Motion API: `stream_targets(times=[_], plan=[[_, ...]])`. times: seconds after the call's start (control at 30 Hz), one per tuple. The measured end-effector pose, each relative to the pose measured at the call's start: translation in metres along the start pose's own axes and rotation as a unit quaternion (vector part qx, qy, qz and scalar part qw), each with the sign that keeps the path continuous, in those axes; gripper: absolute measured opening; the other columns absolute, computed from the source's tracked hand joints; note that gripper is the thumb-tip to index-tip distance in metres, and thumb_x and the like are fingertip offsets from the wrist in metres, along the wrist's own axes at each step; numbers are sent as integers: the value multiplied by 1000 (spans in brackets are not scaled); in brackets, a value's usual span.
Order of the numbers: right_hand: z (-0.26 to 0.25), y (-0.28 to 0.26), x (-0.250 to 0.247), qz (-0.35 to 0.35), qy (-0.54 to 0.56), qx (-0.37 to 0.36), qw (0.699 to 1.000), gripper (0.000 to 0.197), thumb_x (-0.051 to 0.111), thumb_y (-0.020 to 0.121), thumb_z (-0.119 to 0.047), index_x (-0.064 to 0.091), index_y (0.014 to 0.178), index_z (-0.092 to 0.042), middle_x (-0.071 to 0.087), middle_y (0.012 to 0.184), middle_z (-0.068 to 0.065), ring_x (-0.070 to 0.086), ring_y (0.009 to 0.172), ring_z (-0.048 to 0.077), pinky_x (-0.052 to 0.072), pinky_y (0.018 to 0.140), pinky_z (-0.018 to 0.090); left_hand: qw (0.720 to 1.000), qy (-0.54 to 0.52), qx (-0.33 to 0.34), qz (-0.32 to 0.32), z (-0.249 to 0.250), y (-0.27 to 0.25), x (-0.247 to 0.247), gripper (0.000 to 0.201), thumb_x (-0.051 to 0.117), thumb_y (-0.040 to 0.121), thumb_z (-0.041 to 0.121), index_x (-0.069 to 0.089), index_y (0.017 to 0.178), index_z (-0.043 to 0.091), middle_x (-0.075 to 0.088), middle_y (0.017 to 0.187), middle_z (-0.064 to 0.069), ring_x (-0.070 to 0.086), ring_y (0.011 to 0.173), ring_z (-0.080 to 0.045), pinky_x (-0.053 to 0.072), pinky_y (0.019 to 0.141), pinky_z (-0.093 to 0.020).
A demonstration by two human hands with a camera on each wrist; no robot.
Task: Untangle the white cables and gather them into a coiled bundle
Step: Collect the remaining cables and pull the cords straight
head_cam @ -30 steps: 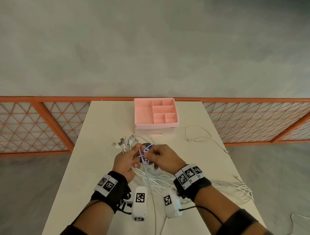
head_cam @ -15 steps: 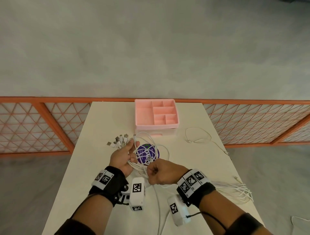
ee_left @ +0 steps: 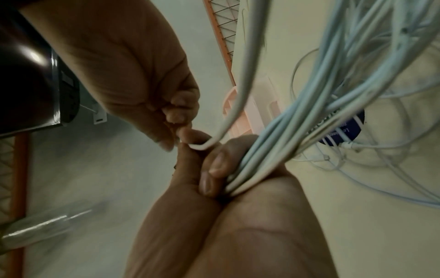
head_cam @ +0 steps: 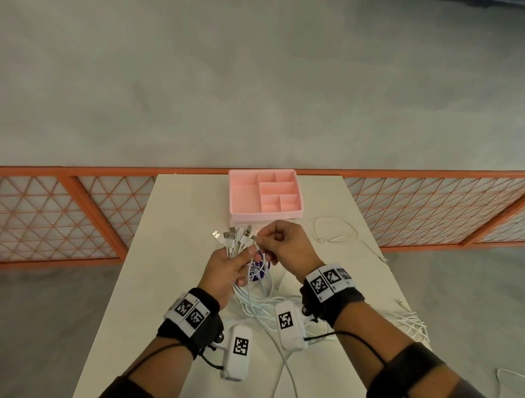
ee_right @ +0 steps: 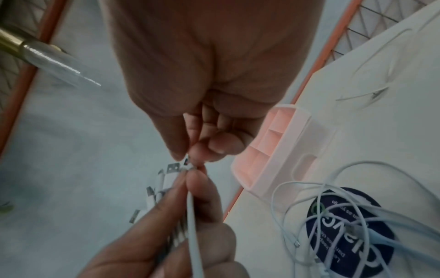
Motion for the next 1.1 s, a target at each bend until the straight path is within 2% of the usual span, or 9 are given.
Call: stream_targets(times=[0.2,0.27,0.37,0.47,0.6,0.8,0.93,1.03,1.1], plan=[[-11,2,0,-10,-2,-19,1000,4,65,87,5,62,87,2,59,55,4,53,44,13,44,45,24,999,41,3,-28,1,-5,4,30,60,99,30,71,101,2,61,75,-3,33,48,-10,28,45,-23],[-16,2,2,-29,-6,-24,999,5,64,88,5,62,87,1,60,57,7,55,45,14,45,46,25,998,56,-1,-37,-1,-7,6,32,60,98,34,71,100,5,55,73,-1,29,47,-10,28,45,-23],[-16,1,4,-28,-14,-24,999,7,63,89,4,61,86,-2,62,63,14,57,47,15,47,47,26,995,92,5,-47,0,-7,6,39,60,97,36,68,103,-2,48,68,1,30,47,-9,30,46,-23],[-13,-1,3,-14,-7,-19,1000,7,62,89,5,60,87,-1,62,66,20,56,47,14,46,46,25,990,130,16,-57,4,-6,6,36,59,98,36,64,99,1,52,67,1,36,53,-10,32,47,-21],[-11,-1,1,-14,-9,-23,1000,8,64,88,4,62,85,-2,62,62,14,53,46,15,43,45,25,981,184,22,-53,3,-5,5,41,57,99,37,65,100,-4,60,71,0,45,63,-12,37,50,-21],[-18,-2,1,-26,21,-47,998,5,65,87,7,61,85,5,62,61,16,50,44,12,40,45,20,981,177,36,-68,3,-7,7,45,58,93,50,59,83,6,45,62,-1,44,63,-17,40,55,-27],[-16,3,3,-36,-23,-49,998,10,68,86,5,62,81,-1,60,57,7,49,43,10,41,46,19,989,136,19,-61,1,-8,7,41,53,101,35,45,69,12,35,57,0,37,52,-16,41,53,-30],[-17,6,3,-26,-72,-70,995,9,71,85,-3,65,84,-9,65,71,5,57,57,10,47,59,21,989,127,-4,-77,0,-11,8,37,52,102,33,47,72,13,34,58,2,33,48,-13,38,51,-30],[-22,4,6,-8,-143,-119,982,10,71,89,-21,67,98,-23,65,98,-1,60,85,8,48,78,22,987,138,-10,-82,2,-13,10,36,50,104,29,47,72,12,34,58,2,32,48,-14,36,50,-30]])
Point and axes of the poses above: each hand's wrist, its own y-axis towards the middle knuckle, its own x-axis out of the palm, z = x × y, the point moved 4 cm from there along y, towards the middle knuckle
